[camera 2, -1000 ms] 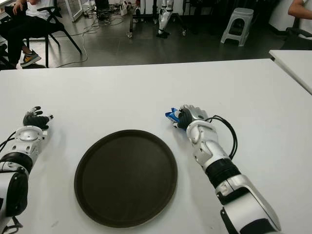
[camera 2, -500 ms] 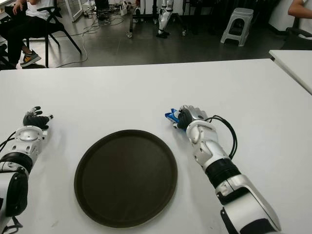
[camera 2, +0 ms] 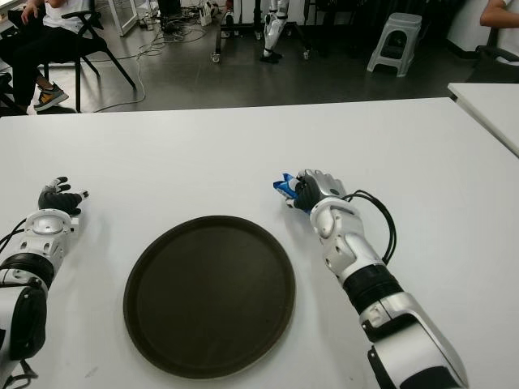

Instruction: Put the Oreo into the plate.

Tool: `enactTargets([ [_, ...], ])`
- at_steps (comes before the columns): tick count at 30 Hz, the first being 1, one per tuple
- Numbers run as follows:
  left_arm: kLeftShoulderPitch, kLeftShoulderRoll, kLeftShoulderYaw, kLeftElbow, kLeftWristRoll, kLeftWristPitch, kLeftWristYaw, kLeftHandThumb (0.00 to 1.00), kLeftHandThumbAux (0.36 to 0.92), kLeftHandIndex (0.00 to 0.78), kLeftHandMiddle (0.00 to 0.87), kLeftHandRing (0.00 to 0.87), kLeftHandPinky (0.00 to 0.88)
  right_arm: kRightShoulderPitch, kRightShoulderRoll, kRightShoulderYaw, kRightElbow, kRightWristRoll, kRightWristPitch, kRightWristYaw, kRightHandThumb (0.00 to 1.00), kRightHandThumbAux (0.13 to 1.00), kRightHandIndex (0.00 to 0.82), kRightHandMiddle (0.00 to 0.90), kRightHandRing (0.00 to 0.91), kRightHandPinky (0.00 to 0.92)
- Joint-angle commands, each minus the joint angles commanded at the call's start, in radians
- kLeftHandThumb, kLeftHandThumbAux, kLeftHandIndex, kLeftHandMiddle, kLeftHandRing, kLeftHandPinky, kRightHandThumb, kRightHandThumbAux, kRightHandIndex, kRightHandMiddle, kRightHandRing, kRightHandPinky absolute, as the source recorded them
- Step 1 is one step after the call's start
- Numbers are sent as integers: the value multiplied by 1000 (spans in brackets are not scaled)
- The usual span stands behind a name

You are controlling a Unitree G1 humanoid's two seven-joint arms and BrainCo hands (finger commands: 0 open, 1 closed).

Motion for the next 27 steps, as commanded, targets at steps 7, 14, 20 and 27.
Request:
enactTargets([
  [7,0,0,-2,0,2,1,-2,321,788,88,130,166,196,27,-10,-45,-21,71,-182,-38,725,709,442,847,838,838],
  [14,2,1,1,0,0,-5,-3,331,791,85,130,161,190,47,-20,-63,-46,99,-295,-46,728,708,442,855,847,844],
  [20,-1,0,-1,1,2,-1,-5,326,805,88,138,167,192,78,-20,-79,-113,145,-368,-9,733,708,442,869,851,840],
  [27,-2,-1,-2,2,3,1,-5,299,797,86,138,165,181,89,-14,-83,-147,165,-401,17,734,708,442,866,846,834],
])
